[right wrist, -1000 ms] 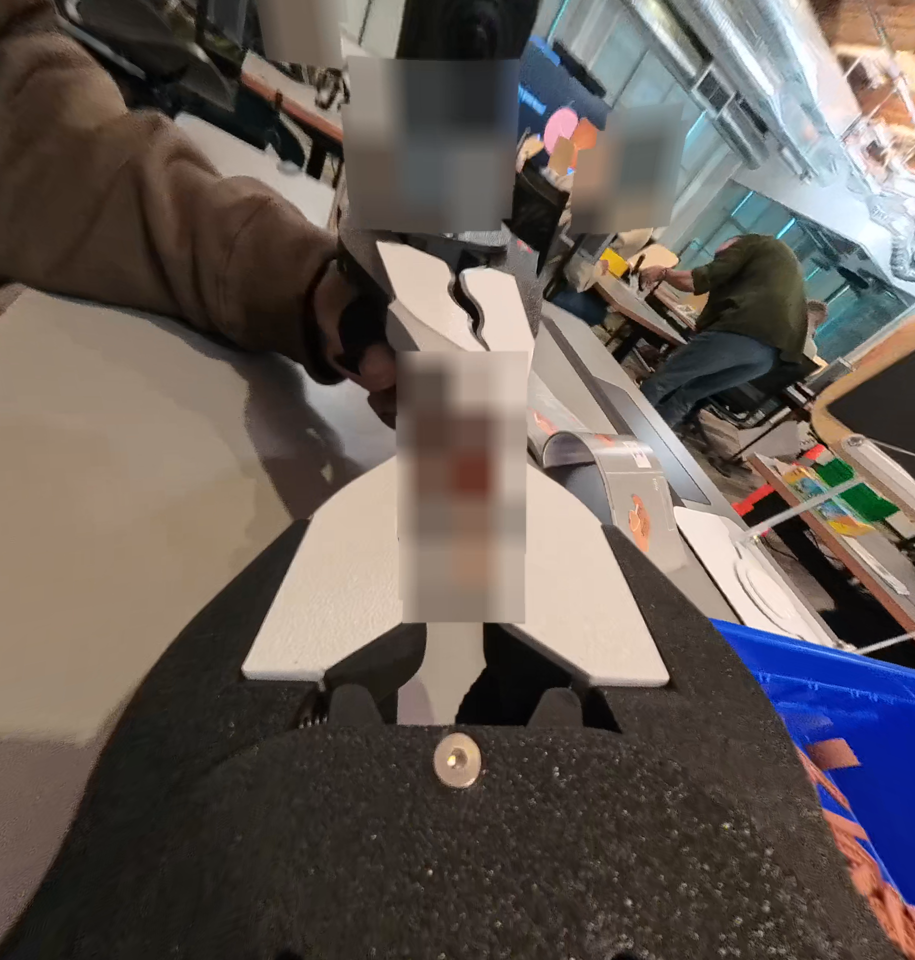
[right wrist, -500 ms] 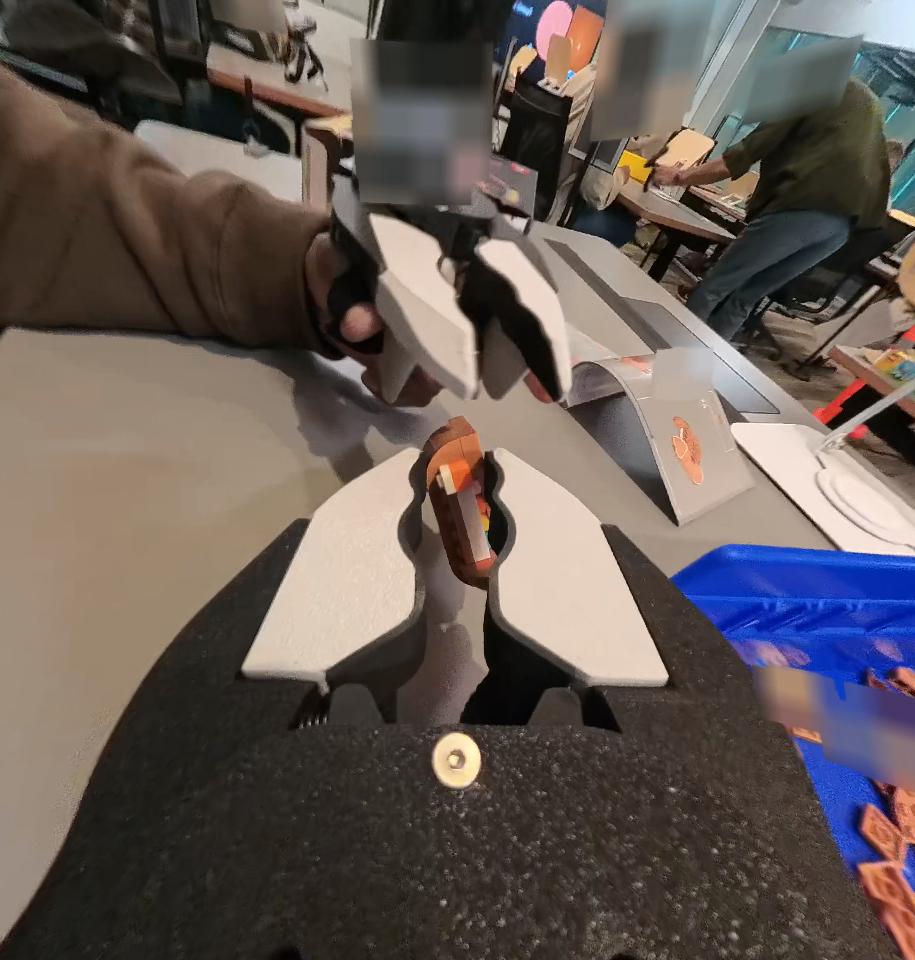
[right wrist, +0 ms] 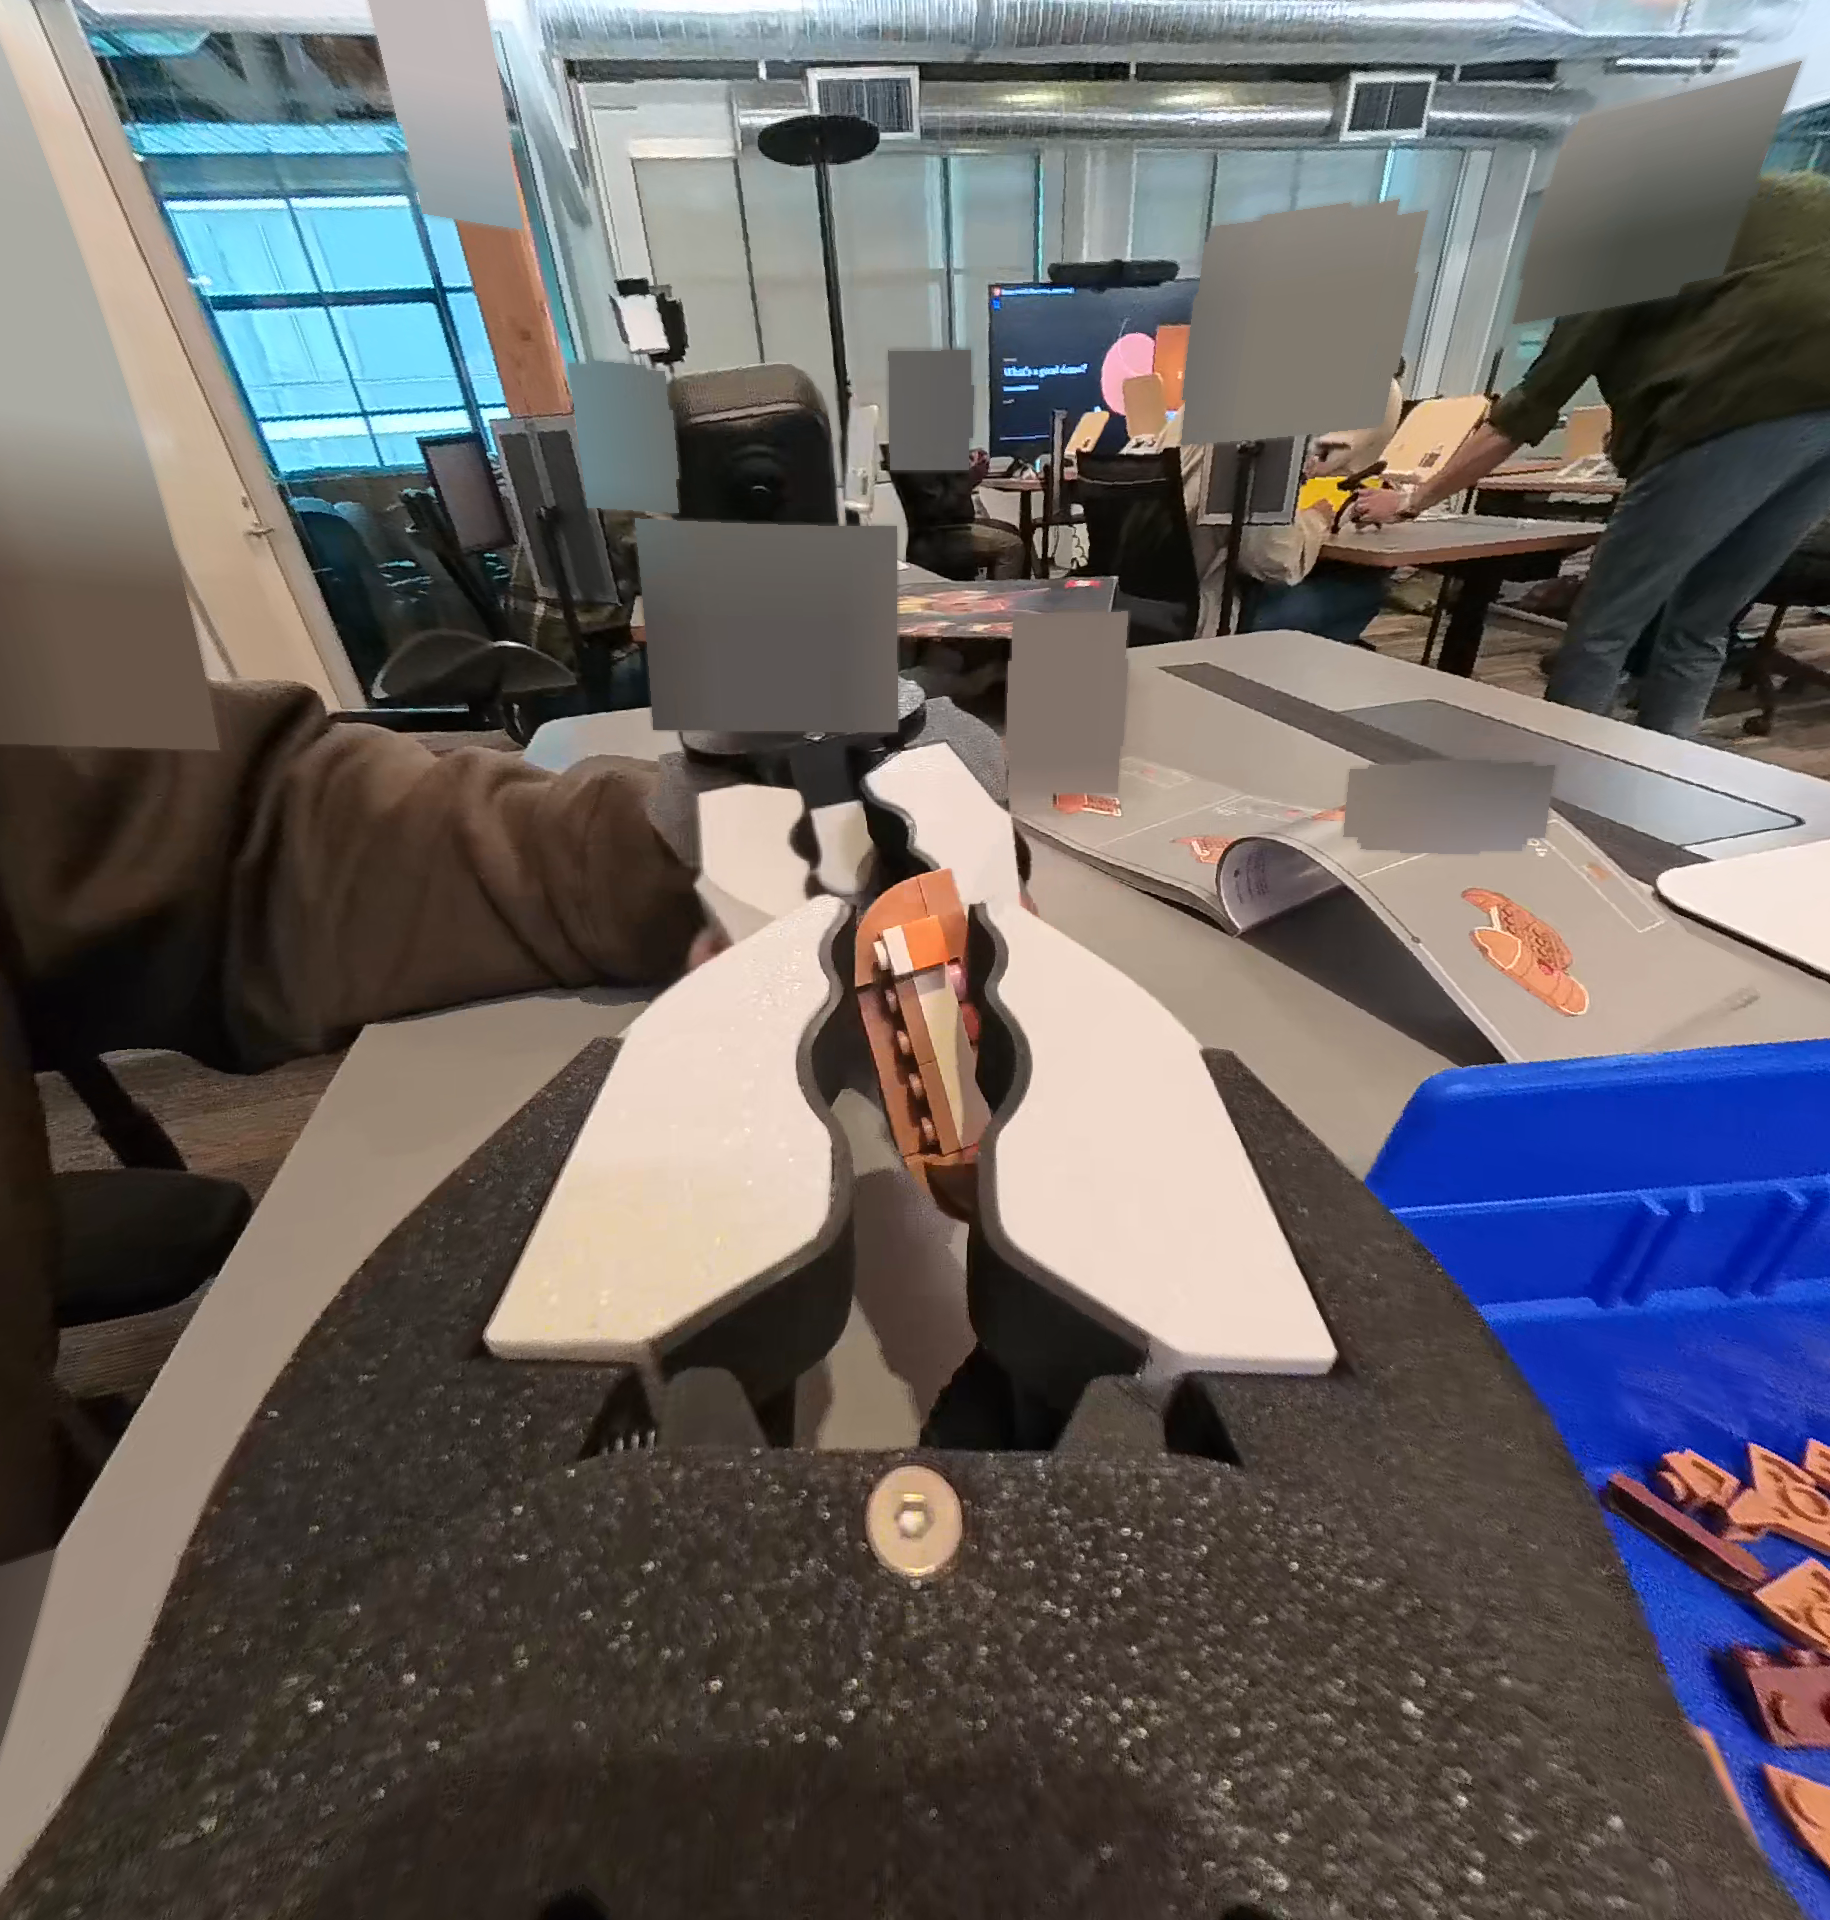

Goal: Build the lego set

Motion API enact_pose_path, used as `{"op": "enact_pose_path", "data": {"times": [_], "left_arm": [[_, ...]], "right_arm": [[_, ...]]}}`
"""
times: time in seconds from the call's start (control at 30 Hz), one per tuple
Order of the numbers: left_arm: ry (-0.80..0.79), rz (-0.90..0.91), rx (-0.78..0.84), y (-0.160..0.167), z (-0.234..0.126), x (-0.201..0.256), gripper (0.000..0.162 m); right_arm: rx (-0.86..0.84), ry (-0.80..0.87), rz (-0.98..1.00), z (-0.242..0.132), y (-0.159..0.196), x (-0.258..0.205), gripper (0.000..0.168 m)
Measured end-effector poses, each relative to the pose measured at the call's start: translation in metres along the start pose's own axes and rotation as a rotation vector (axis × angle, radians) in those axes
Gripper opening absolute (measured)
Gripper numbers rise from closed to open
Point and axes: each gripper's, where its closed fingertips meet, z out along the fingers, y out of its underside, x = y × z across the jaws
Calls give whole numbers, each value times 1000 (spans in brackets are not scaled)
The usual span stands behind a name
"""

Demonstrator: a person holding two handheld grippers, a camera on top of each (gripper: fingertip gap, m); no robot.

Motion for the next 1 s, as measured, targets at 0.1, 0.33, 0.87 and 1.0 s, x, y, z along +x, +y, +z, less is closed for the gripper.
{"op": "enact_pose_path", "data": {"times": [0.1,0.33,0.87,1.0], "left_arm": [[7,-13,-6,0,0,-1,24],[17,-13,-20,-2,-2,1,24],[14,37,-97,6,3,6,24],[16,40,-98,5,3,8,24]], "right_arm": [[2,-7,16,-1,-1,1,20],[0,-48,66,-1,-2,0,38],[-73,-22,-36,1,6,-4,18],[-82,-17,-48,0,6,-5,18]]}}
